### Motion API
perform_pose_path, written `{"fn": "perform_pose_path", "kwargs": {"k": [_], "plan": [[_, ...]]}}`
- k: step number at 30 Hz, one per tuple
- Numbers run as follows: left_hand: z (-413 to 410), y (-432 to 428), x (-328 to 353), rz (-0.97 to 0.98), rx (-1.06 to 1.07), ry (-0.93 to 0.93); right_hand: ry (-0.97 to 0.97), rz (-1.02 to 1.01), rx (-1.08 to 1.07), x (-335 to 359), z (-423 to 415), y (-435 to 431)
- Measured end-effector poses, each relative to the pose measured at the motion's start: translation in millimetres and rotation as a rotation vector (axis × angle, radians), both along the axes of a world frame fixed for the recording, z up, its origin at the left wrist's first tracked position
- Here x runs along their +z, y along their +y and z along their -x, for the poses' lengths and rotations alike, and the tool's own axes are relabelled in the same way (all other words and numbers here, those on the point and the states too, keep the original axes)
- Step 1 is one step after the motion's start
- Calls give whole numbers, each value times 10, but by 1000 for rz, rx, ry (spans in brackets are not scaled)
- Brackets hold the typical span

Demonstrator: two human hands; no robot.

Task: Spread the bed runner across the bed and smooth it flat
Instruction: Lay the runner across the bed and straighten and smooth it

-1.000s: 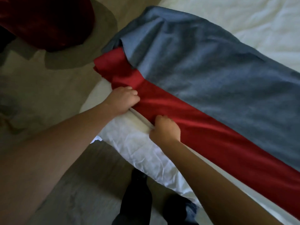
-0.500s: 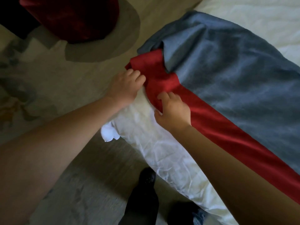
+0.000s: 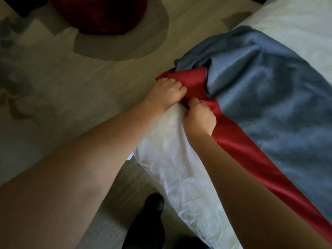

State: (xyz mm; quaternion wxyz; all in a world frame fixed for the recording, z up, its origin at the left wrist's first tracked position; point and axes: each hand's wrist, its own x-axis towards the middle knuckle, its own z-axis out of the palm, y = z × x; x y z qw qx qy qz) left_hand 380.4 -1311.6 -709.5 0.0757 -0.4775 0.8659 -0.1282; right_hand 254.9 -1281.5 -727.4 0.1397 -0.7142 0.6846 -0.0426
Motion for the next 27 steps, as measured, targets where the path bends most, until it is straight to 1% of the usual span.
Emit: {"fn": "perform_pose_path", "kwargs": {"k": [2,4,6,7,9,10,11,12,13,14,17,19,23,25,27], "plan": [[-67,-81,75,84,-71,3,-85,2,10,18,-1,-68],[-171,-168,182,157,-122,20,-234,66,15,54,3,-99],[-308,-191,273,177,-175,98,-342,144,29,78,12,-61],[-376,-163,283,162,-202,132,-342,141,61,84,14,-17],[-461,-36,242,71,-217,171,-239,20,177,69,8,67],[-488,32,181,-20,-212,169,-169,-62,236,55,8,88],[-497,83,117,-157,-184,134,-118,-130,284,50,12,81],[-492,115,51,-321,-107,72,-96,-178,319,64,20,50],[-476,119,4,-415,-36,17,-93,-210,345,89,30,1],[-450,112,9,-446,9,14,-96,-235,372,118,42,-54],[-335,56,93,-395,31,89,-124,-278,472,215,97,-181],[-276,-18,160,-329,65,120,-106,-239,503,266,164,-276],[-178,-232,294,-206,275,316,-70,-79,482,325,379,-639],[-136,-346,315,-164,330,382,-83,28,448,372,479,-886],[-69,-453,319,-148,353,410,-82,107,380,446,584,-1158]]}}
